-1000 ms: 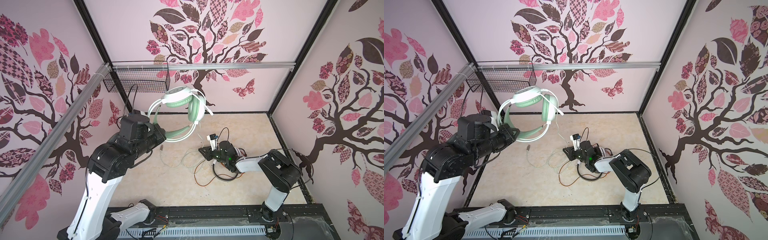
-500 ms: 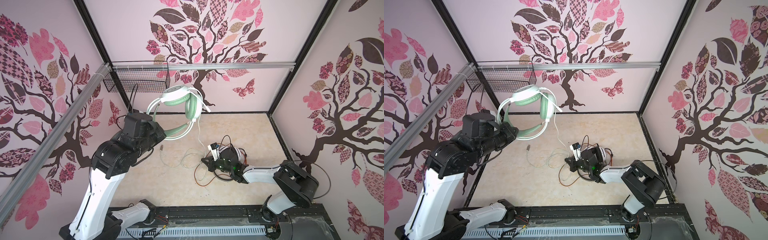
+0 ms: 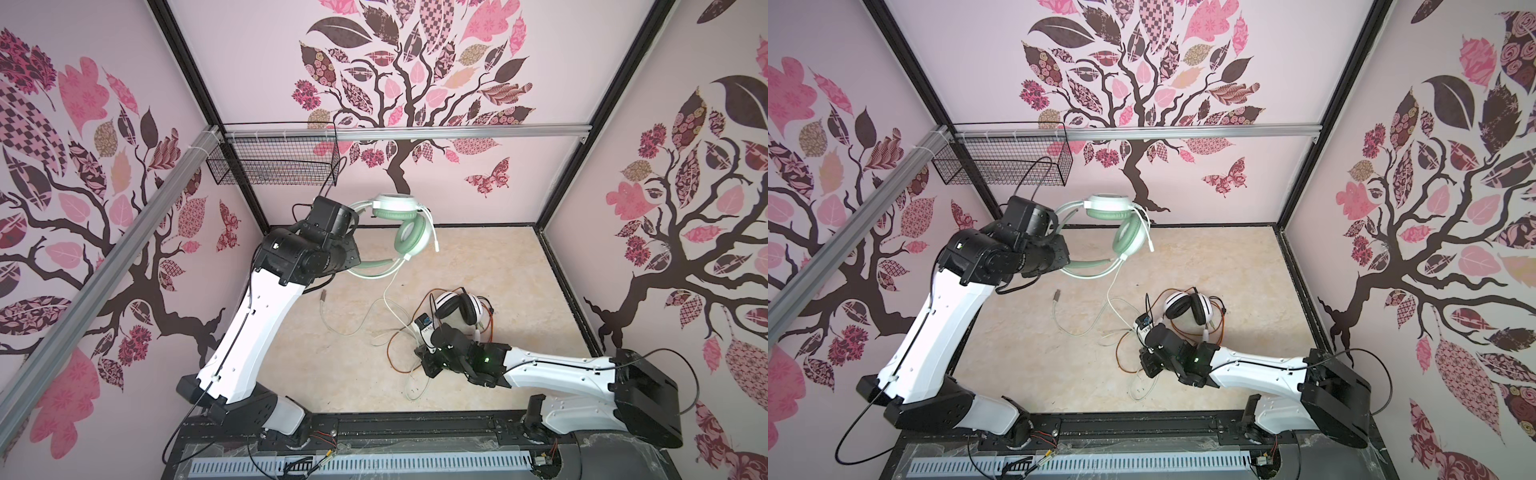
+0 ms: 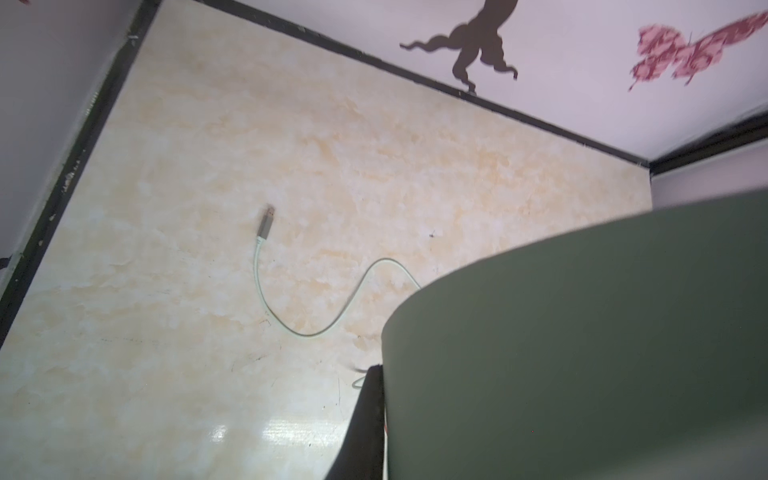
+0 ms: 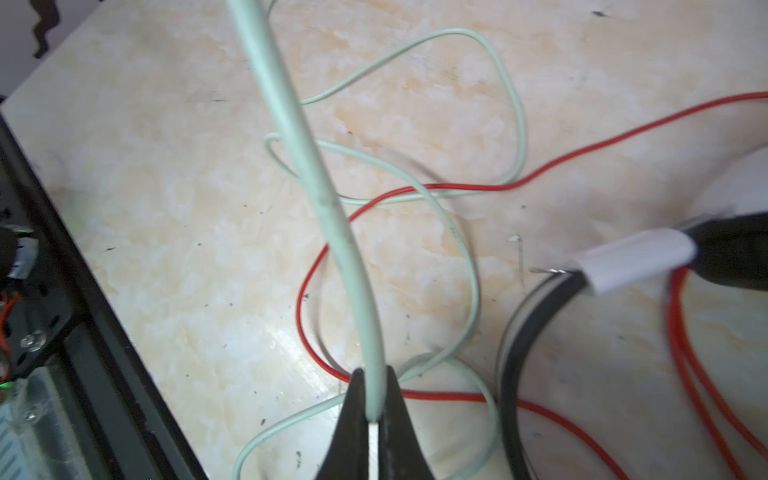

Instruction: Wrap the headphones

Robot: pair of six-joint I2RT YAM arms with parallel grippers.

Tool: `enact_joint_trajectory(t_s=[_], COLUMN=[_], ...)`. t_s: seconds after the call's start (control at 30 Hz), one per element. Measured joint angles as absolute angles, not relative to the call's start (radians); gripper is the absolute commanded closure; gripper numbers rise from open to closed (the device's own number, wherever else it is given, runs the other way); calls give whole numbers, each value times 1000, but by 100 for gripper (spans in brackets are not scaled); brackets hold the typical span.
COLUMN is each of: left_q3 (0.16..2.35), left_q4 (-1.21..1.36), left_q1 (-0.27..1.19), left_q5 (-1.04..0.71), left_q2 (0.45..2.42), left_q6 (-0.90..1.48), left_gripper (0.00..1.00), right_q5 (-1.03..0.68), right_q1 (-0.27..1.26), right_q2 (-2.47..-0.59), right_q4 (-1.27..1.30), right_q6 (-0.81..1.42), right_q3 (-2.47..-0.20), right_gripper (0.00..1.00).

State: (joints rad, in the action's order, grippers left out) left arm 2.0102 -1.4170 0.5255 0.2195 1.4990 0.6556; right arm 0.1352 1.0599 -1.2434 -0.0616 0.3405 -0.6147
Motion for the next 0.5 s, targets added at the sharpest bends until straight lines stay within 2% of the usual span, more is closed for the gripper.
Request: enact_joint_trajectory(t_s=[0.23,0.5], left_q3=[1965,1778], left_q4=[-1470,-1479], left_q1=[525,523], left_q5=[182,410], left_q2=[1489,1428], left_q6=[596,594], left_gripper=[100,100], right_q5=[244,260], right_q1=[1060,1076], right_q2=[-1168,-1020], right_q4=[-202,-303], right_q6=[353,337], right_q3=[-645,-648], right_gripper=[100,100])
